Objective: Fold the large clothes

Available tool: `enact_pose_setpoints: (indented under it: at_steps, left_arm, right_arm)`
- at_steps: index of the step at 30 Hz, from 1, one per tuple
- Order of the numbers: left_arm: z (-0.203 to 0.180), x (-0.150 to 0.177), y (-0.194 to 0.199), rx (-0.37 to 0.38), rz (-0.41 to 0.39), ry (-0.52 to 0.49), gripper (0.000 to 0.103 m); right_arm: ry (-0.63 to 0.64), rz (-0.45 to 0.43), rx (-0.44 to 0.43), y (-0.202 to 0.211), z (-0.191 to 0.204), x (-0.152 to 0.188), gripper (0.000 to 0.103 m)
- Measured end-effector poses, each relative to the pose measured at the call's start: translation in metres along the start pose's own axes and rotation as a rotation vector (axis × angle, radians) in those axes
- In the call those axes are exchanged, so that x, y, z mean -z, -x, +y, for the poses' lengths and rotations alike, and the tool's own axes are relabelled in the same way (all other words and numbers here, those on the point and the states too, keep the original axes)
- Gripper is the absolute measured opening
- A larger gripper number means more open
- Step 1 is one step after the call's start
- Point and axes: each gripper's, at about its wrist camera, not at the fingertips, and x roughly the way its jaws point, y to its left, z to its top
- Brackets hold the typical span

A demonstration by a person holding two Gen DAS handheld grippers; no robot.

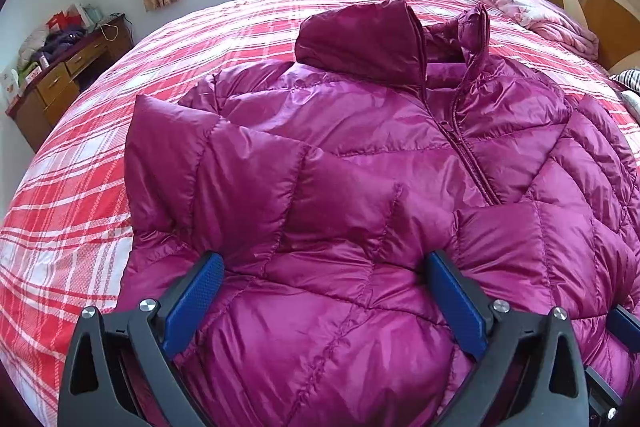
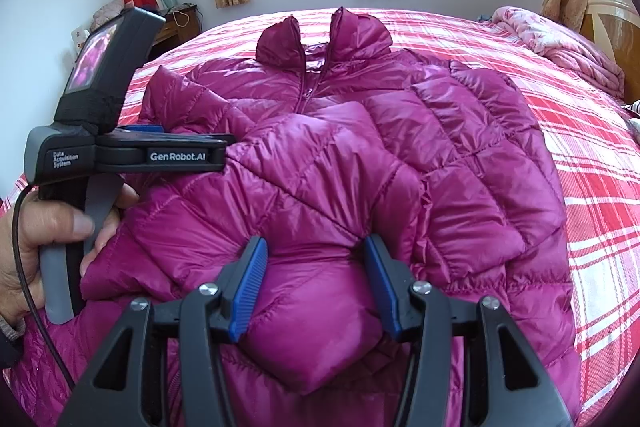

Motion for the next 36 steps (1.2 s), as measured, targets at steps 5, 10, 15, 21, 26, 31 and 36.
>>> enact_pose_setpoints:
  at_steps: [5, 10, 15, 21, 26, 31, 36]
  left_arm:
    - [0.003, 0.021, 0.027, -0.018, 0.001, 0.002, 0.101]
    - [0.012, 0.045, 0.052, 0.027, -0.039, 0.037, 0.101]
    - [0.006, 0.054, 0.058, -0.019, -0.023, 0.023, 0.101]
    - [0.013, 0.062, 0.088, 0.002, -0.035, -0.009, 0.101]
    - [0.035, 0.012, 0.133, 0.027, -0.177, -0.035, 0.101]
    - [0.044, -0.070, 0.119, 0.016, -0.232, -0.008, 0.101]
    - [0.049, -0.143, 0.061, 0.086, -0.140, 0.075, 0.101]
  right_arm:
    - [-0.001, 0.001, -0.004, 0.000, 0.000, 0.000, 0.054]
    - [0.001, -0.001, -0.010, 0.001, 0.000, 0.000, 0.056]
    - [0.022, 0.009, -0.033, 0.000, 0.004, -0.001, 0.067]
    - [0.097, 0.088, -0.099, 0.010, 0.003, -0.009, 0.078]
    - [0.030, 0.070, -0.153, 0.031, -0.026, -0.054, 0.085]
    - [-0.021, 0.021, -0.065, 0.016, -0.061, -0.133, 0.091]
    - [-0.125, 0.064, -0.059, -0.029, -0.090, -0.196, 0.091]
